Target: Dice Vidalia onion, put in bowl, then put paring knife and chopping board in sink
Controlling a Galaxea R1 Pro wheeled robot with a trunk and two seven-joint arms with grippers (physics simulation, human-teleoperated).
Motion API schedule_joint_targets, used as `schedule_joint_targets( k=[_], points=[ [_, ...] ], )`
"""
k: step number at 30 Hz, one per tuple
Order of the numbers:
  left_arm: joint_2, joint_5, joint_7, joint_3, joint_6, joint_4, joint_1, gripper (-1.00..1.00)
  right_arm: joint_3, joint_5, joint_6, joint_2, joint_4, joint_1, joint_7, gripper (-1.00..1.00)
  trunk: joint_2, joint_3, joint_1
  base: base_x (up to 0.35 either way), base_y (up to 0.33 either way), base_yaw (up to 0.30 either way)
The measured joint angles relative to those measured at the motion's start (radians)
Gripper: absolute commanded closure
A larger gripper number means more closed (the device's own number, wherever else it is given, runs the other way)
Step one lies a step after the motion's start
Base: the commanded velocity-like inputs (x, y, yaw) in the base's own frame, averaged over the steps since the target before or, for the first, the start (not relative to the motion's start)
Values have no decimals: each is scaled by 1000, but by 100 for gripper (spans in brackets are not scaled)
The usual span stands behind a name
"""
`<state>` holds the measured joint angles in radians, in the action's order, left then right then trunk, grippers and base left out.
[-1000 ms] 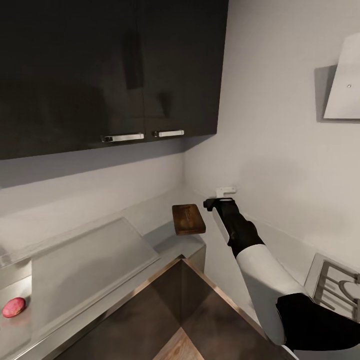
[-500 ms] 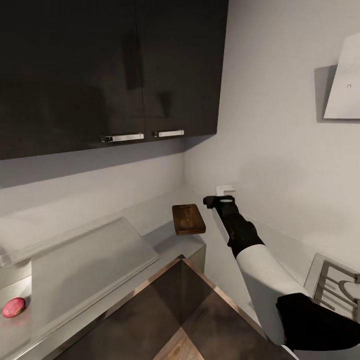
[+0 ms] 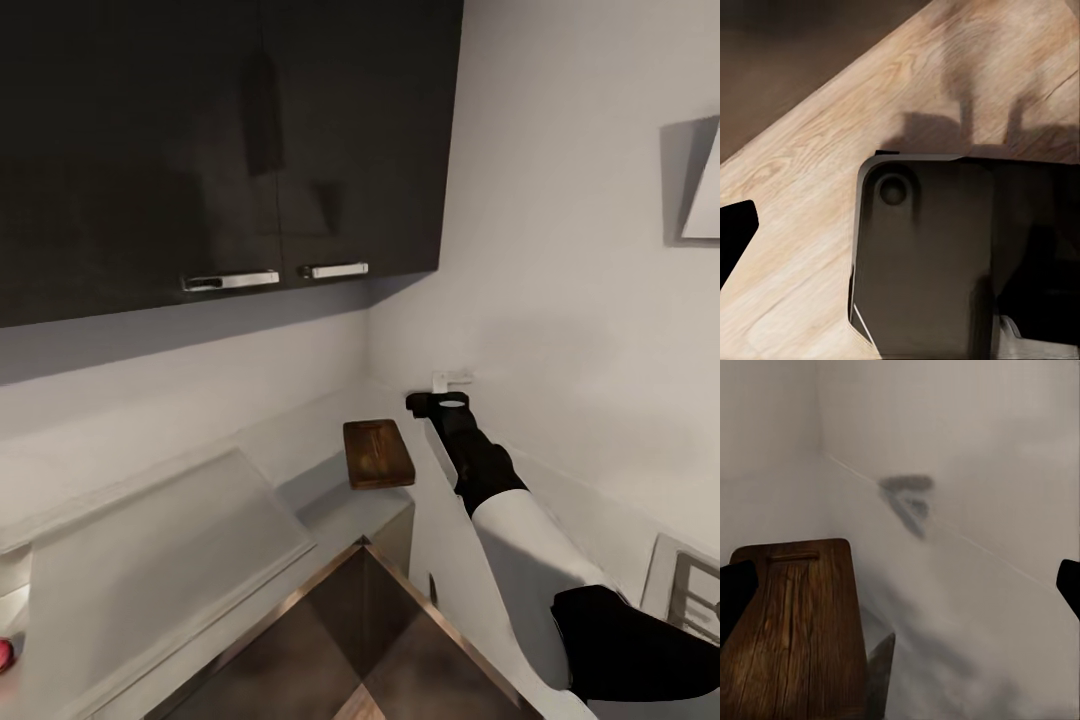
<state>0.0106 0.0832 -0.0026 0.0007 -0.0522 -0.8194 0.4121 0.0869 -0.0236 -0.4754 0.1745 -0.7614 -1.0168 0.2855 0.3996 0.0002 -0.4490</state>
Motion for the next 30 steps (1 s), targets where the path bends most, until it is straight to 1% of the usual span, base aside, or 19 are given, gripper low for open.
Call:
schedule_joint_targets(
  k=[3, 8, 15, 21, 30],
  points=[
    [-11, 0, 0, 0, 0, 11, 0, -100, 0, 0, 0, 0, 2, 0, -1, -100, 0, 0, 0, 344, 0, 0],
    [-16, -1, 0, 1, 0, 18, 0, -100, 0, 0, 0, 0, 3, 0, -1, -100, 0, 0, 0, 273, 0, 0],
    [-18, -1, 0, 0, -1, 50, 0, -100, -1, 0, 0, 0, 6, 0, 0, -100, 0, 0, -1, 32, 0, 0],
    [-18, -1, 0, 1, -1, 58, 0, -100, -1, -1, 0, 0, 25, 0, -2, -100, 0, 0, -1, 13, 0, 0],
    [-18, -1, 0, 1, -1, 59, 0, -100, -2, -1, 0, 0, 37, 0, -4, -100, 0, 0, 0, 128, 0, 0]
  ],
)
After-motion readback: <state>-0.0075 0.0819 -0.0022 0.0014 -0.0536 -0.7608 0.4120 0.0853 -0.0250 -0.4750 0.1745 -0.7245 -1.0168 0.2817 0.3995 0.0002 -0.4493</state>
